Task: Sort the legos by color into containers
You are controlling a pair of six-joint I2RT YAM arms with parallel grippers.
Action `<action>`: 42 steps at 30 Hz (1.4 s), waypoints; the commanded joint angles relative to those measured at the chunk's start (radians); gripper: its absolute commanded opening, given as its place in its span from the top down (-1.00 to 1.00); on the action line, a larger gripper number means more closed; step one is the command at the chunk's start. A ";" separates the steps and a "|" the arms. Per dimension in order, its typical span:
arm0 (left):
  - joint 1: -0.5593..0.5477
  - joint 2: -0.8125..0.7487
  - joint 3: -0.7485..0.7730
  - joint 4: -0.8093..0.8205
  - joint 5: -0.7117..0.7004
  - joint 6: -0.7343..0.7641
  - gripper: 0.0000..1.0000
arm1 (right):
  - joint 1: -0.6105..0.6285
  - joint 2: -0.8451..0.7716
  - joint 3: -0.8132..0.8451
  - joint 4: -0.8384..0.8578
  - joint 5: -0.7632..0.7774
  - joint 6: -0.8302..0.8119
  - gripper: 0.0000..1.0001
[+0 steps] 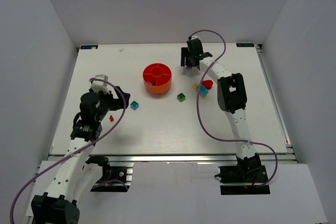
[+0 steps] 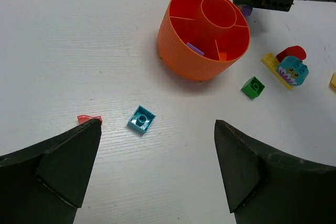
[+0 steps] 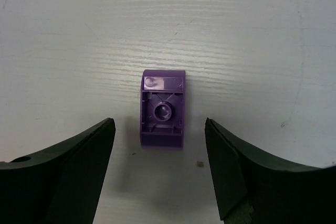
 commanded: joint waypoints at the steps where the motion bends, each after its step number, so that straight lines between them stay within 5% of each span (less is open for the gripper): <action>1: -0.004 -0.004 0.023 -0.001 -0.007 0.013 -0.96 | 0.002 0.031 0.063 0.039 0.016 0.013 -0.48; 9: -0.004 0.003 0.023 0.005 0.004 0.013 -0.96 | -0.002 0.072 0.091 0.052 0.017 0.002 -0.32; 15: -0.004 -0.015 0.006 0.053 0.112 0.016 -0.96 | -0.011 0.084 0.089 0.042 -0.006 0.007 0.24; 16: -0.004 -0.021 0.003 0.069 0.128 0.015 -0.96 | -0.011 0.081 0.086 0.039 -0.010 0.008 0.47; 22: -0.004 -0.020 -0.014 0.119 0.241 0.004 -0.96 | -0.038 0.025 0.028 0.055 -0.069 -0.001 0.88; 26: -0.004 0.012 -0.029 0.201 0.345 -0.040 -0.95 | -0.068 -0.158 -0.116 0.102 -0.211 -0.068 1.00; 28: -0.004 0.040 -0.043 0.278 0.418 -0.103 -0.93 | -0.080 -0.339 -0.315 0.183 -0.378 -0.162 1.00; 32: 0.007 0.138 -0.046 0.419 0.546 -0.255 -0.84 | -0.107 -0.682 -0.697 0.312 -0.741 -0.463 1.00; 36: -0.016 0.262 -0.023 0.600 0.645 -0.469 -0.81 | -0.093 -1.012 -0.963 0.248 -1.054 -0.737 1.00; 42: -0.068 0.333 0.093 0.510 0.668 -0.523 -0.82 | 0.001 -1.173 -1.100 0.122 -1.140 -0.901 1.00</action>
